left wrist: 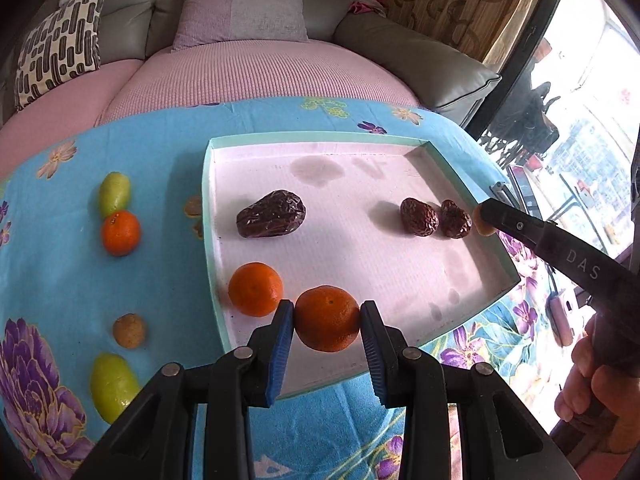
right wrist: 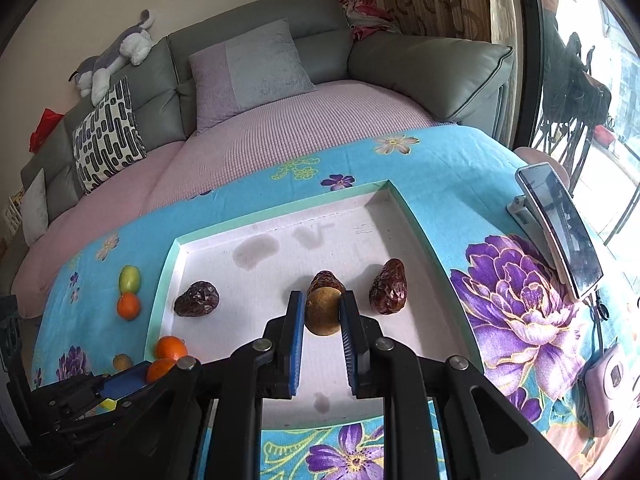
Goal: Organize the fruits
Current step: 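Carry the mandarin and kiwi over the white tray with both tools, then open both tools to drop the mandarin and kiwi into the tray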
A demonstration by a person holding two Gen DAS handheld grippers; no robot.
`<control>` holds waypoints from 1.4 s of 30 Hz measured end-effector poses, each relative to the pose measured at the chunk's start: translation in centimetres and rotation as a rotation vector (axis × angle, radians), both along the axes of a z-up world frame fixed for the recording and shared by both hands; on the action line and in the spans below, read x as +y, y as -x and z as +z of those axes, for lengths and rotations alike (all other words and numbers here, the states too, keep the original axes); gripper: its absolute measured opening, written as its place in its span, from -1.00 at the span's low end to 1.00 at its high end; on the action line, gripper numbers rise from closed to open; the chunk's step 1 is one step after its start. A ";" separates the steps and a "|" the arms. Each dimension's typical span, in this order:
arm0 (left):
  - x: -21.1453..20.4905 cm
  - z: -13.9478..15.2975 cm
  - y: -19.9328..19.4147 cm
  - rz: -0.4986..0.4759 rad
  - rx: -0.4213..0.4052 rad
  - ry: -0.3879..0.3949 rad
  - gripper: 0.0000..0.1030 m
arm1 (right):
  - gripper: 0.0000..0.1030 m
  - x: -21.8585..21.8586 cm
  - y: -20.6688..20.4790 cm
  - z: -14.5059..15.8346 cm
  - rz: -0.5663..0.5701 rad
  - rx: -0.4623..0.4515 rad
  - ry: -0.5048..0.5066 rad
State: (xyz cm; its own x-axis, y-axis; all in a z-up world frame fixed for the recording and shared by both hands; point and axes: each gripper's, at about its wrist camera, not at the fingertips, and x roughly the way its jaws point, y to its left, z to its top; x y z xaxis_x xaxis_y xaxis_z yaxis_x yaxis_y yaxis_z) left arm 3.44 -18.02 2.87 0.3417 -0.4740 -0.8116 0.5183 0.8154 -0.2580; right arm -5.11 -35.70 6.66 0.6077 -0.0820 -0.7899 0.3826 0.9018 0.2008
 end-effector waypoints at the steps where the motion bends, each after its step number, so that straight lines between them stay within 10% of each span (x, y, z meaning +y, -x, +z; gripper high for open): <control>1: -0.1 -0.2 0.0 0.000 0.005 -0.006 -0.30 | -0.64 0.0 -0.1 -0.3 0.001 0.009 -0.003; 35: -1.3 -2.8 -0.4 -0.016 0.067 -0.053 -0.28 | -0.63 0.4 -1.9 -5.8 0.032 0.178 -0.060; 42: -1.0 -2.6 -0.6 0.001 0.075 -0.052 0.01 | -0.63 0.4 -2.1 -5.8 0.036 0.183 -0.054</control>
